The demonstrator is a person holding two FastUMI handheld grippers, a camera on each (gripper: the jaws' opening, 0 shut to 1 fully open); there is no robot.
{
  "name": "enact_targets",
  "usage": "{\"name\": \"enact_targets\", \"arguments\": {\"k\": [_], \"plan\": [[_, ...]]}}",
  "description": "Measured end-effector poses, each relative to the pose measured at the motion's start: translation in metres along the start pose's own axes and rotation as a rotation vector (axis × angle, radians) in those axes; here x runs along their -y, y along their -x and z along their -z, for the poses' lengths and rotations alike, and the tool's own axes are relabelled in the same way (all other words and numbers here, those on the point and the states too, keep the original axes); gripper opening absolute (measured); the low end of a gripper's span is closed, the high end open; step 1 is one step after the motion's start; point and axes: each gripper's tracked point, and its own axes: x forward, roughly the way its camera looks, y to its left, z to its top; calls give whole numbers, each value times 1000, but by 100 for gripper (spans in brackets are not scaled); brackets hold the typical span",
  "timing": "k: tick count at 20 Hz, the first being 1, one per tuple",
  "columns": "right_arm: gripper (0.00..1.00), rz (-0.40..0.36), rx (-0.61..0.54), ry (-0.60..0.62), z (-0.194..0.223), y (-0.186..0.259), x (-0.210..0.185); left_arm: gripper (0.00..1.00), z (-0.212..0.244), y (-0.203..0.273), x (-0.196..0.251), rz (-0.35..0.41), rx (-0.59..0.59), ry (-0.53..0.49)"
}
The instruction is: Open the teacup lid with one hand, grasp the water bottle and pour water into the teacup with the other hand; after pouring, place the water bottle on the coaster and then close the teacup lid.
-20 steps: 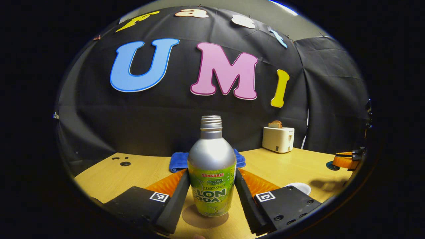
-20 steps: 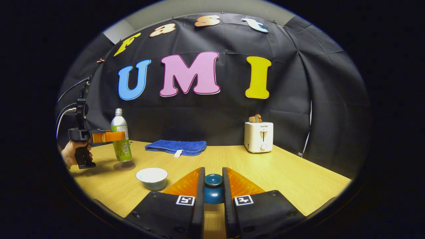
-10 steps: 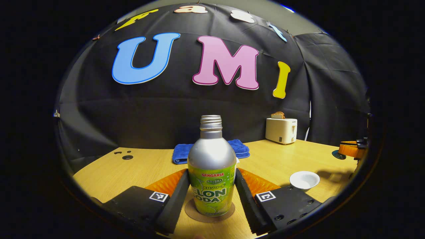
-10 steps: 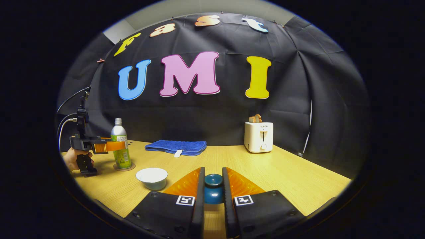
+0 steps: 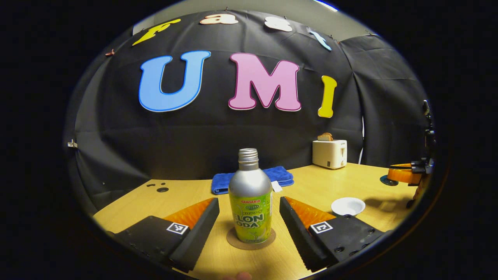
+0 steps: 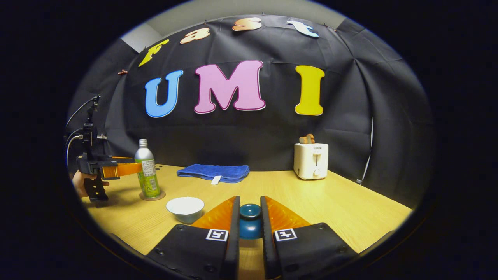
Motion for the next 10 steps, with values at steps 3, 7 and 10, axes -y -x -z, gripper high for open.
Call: {"name": "enact_targets", "arguments": {"k": [3, 7, 10], "plan": [[28, -124, -4, -6, 2, -8, -39, 98, 1, 19, 5, 8, 23, -8], [28, -299, -13, -7, 4, -21, -93, 98, 24, 33, 16, 41, -21, 34], [29, -350, -16, -7, 7, -35, -113, 98, 27, 35, 11, 31, -3, 46]]}}
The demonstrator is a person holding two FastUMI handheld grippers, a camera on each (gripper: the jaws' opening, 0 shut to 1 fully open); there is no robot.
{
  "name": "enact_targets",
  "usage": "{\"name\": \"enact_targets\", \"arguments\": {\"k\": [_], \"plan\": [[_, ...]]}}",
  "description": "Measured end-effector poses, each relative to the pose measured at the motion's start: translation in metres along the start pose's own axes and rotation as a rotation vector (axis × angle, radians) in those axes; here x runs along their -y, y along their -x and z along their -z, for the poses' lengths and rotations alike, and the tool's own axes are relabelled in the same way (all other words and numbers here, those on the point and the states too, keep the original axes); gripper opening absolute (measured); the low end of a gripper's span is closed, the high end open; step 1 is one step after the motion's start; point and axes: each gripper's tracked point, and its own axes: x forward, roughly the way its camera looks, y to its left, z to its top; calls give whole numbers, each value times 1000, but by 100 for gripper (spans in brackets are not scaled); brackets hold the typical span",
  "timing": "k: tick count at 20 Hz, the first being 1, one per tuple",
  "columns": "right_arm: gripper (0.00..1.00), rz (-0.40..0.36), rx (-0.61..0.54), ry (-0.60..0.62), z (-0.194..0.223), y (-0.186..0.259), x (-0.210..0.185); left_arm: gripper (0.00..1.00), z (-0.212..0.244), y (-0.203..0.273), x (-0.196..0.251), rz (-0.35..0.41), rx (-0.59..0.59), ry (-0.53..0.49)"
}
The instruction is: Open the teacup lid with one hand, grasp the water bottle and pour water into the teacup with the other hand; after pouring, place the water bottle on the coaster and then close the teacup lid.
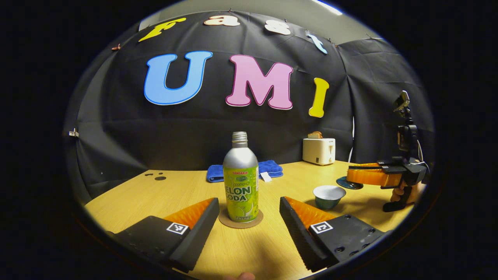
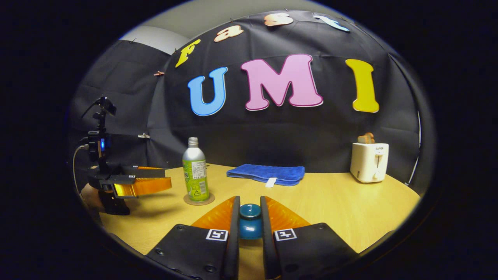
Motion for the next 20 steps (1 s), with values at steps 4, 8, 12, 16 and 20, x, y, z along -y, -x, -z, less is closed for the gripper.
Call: {"name": "enact_targets", "arguments": {"k": [4, 8, 12, 16, 20], "plan": [[29, 25, -28, 2, 5, -24, 2, 97, 0, 1, -7, -34, 10, 0], [29, 35, -112, 4, 18, -35, 0, 97, -1, 2, -12, -68, 9, 0], [29, 22, -153, 15, 24, -39, -3, 97, 0, 2, -14, -82, 9, 1], [29, 18, -207, -4, 34, -40, -4, 97, 0, 1, -14, -82, 9, 1], [36, 23, -205, 4, 32, -40, -4, 97, 0, 1, -14, -82, 9, 1]]}}
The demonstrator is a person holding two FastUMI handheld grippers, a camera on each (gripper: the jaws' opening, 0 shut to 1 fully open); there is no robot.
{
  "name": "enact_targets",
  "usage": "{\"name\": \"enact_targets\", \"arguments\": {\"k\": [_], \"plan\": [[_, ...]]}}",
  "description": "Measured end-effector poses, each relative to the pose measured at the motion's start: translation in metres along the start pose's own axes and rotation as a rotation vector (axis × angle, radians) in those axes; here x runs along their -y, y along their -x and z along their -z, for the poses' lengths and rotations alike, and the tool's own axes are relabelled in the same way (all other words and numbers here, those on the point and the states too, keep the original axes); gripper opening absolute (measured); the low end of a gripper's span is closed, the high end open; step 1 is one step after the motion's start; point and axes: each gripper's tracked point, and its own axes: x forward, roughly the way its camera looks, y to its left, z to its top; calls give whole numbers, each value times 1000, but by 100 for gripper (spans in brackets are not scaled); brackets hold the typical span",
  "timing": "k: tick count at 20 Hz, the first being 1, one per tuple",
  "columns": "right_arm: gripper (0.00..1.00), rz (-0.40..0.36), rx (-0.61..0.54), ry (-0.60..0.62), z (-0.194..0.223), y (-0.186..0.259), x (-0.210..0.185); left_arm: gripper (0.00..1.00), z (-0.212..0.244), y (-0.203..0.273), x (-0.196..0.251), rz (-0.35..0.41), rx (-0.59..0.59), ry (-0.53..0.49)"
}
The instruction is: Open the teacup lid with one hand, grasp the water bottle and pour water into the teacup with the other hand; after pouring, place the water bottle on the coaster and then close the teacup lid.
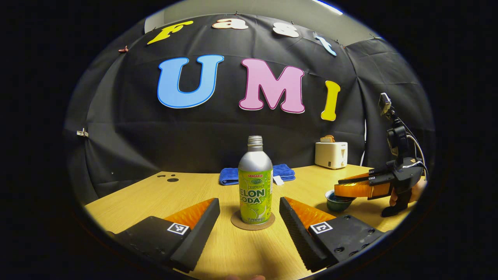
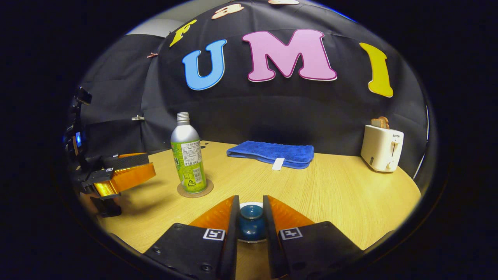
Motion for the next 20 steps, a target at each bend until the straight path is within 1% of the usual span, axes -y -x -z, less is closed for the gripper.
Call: {"name": "enact_targets", "arguments": {"k": [1, 2, 4, 5, 7, 8, 12, 14, 15, 18, 20], "plan": [[38, 6, 8, 1, -1, 2, 1, 97, 0, 0, 0, 0, 0, 0], [43, 12, 24, 1, -4, 3, 3, 97, 0, 0, 0, 0, 0, 0], [66, 39, 85, -8, -13, 12, 7, 97, 0, 0, 0, 0, 0, 0], [71, 61, 132, -14, -19, 18, 11, 97, 0, 0, 0, 0, 0, 0], [72, 102, 224, -13, -31, 32, 15, 97, 0, 1, 0, 0, 1, 0], [72, 111, 207, -13, -27, 33, 15, 97, 1, 0, 1, 2, 1, 1], [81, 151, 219, -14, -23, 50, 13, 97, 1, 1, 0, 1, 1, 0], [86, 156, 219, -15, -23, 52, 11, 97, 0, 0, -1, -2, 2, -1], [91, 156, 218, -16, -22, 53, 11, 97, 1, 0, 0, -3, 1, -1], [95, 156, 219, -15, -22, 52, 10, 97, 0, 0, -1, -4, 1, -2], [95, 156, 219, -15, -22, 52, 10, 97, 1, -1, -1, -3, 1, -2]]}}
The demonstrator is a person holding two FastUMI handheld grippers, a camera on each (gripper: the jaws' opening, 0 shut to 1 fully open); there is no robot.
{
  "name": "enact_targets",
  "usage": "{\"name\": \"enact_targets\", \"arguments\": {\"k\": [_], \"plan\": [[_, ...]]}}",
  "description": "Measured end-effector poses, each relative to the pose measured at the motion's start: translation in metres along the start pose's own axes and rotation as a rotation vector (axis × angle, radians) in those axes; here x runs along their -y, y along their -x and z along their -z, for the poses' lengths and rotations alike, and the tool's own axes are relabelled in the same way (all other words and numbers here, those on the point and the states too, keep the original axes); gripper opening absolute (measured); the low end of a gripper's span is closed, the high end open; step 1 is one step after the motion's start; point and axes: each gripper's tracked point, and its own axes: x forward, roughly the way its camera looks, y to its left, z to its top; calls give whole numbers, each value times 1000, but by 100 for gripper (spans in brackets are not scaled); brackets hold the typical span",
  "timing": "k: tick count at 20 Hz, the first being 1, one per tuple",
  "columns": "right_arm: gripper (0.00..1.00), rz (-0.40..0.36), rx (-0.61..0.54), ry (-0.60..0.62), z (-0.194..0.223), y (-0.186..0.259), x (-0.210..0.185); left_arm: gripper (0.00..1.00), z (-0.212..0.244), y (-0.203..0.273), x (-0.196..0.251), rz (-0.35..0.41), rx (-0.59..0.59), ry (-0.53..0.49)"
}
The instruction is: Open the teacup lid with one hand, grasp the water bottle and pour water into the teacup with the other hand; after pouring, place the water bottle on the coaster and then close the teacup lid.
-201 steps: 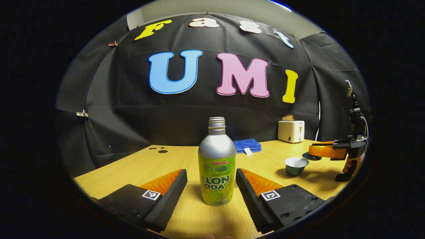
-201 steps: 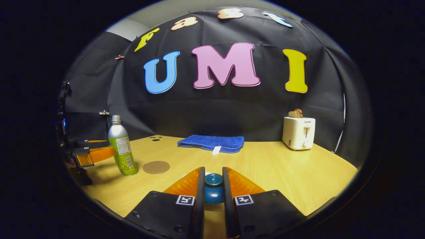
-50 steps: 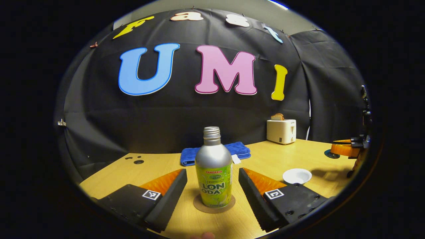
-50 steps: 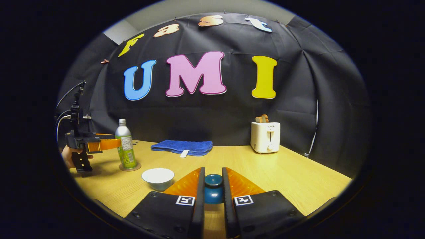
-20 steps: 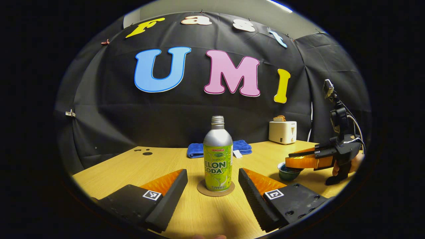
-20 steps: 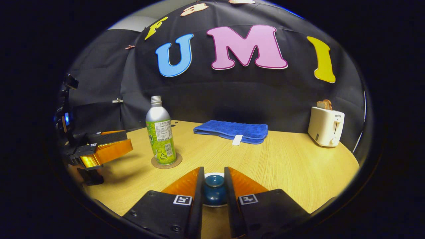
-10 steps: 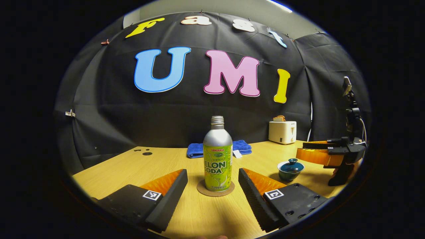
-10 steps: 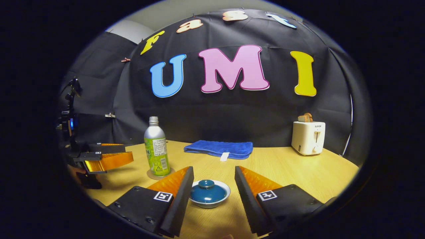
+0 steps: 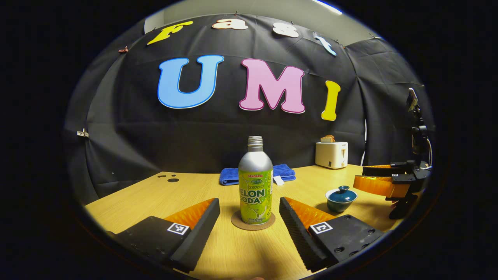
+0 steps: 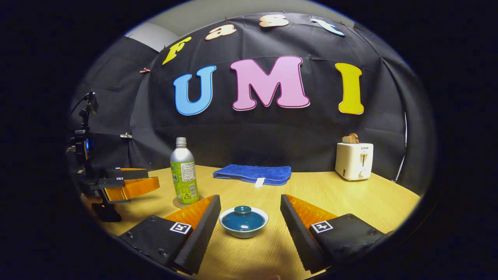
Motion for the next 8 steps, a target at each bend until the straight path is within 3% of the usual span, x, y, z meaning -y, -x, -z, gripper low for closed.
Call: {"name": "enact_targets", "arguments": {"k": [8], "plan": [[95, 1, 0, 0, 0, 0, 0, 97, 0, 0, 6, 19, 0, 0]]}}
